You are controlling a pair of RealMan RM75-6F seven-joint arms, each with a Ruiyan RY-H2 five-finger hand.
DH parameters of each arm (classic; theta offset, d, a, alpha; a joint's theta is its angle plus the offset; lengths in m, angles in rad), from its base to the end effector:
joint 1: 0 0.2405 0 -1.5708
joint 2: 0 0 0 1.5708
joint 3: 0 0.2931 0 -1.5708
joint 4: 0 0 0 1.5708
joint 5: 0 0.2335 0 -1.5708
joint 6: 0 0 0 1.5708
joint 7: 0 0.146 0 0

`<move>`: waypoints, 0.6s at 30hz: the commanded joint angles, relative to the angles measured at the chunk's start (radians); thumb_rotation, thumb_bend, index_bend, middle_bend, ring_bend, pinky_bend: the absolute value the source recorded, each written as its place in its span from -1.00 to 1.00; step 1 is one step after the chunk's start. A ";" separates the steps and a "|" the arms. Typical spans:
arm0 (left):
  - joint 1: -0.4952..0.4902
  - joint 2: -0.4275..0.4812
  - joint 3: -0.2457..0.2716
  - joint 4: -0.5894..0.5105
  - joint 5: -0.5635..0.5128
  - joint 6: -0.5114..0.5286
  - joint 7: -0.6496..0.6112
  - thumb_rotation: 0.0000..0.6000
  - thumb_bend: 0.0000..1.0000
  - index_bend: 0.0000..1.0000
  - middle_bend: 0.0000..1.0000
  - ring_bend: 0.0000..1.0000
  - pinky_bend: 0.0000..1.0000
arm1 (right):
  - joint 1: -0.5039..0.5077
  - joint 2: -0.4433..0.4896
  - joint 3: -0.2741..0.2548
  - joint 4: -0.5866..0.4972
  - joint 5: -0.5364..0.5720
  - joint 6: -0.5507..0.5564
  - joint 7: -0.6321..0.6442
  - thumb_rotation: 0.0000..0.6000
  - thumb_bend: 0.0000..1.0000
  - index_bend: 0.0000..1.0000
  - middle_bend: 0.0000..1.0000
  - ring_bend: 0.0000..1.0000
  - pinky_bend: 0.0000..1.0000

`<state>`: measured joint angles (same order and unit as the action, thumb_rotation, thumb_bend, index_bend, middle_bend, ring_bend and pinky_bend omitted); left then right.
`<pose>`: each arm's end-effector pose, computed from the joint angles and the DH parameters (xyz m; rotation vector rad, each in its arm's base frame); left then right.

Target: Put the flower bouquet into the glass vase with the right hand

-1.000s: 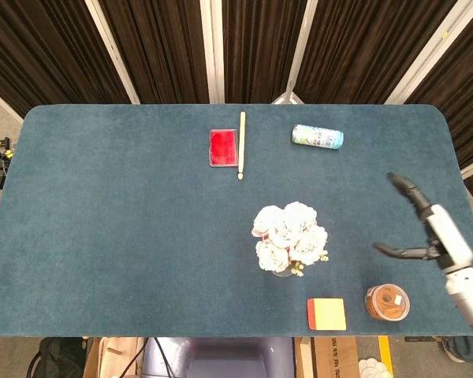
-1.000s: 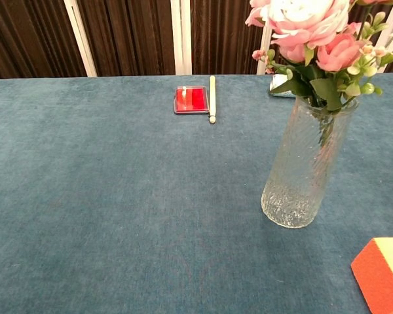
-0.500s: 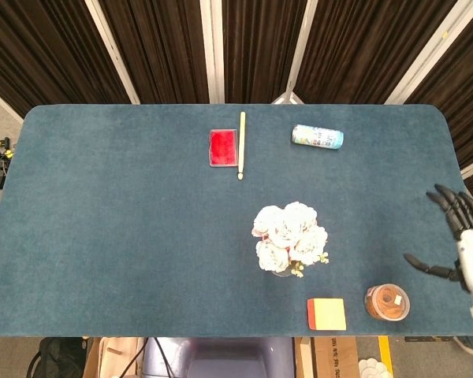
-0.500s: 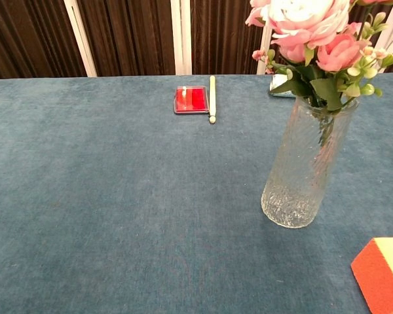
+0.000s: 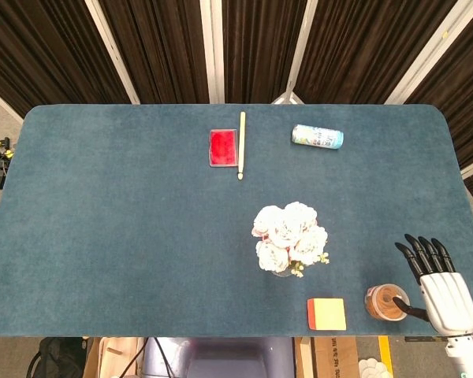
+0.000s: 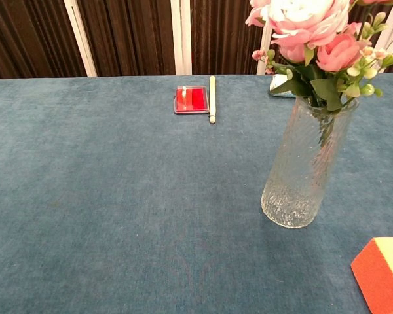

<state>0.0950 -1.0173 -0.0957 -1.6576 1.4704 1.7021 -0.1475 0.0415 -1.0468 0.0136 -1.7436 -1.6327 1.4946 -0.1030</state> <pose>-0.3650 0.1298 0.2222 -1.1014 -0.8573 -0.9880 -0.3220 -0.1620 0.1561 1.5057 -0.8573 0.8991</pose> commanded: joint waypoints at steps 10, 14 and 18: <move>-0.008 0.009 0.000 0.000 -0.021 -0.030 0.007 1.00 -0.31 -0.72 -1.00 -1.00 -0.88 | -0.021 -0.100 0.071 0.072 0.054 0.104 -0.014 1.00 -0.86 -0.77 -0.88 -0.99 -1.00; -0.011 0.006 -0.006 0.003 -0.030 -0.035 0.008 1.00 -0.31 -0.72 -1.00 -1.00 -0.88 | -0.029 -0.098 0.071 0.085 0.051 0.122 0.009 1.00 -0.86 -0.77 -0.88 -0.99 -1.00; -0.012 0.003 -0.002 0.003 -0.020 -0.034 0.015 1.00 -0.31 -0.72 -1.00 -1.00 -0.88 | -0.033 -0.094 0.070 0.088 0.050 0.129 0.025 1.00 -0.86 -0.77 -0.88 -0.99 -1.00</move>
<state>0.0828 -1.0135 -0.0981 -1.6548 1.4491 1.6679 -0.1338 0.0098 -1.1420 0.0840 -1.6569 -1.5821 1.6226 -0.0802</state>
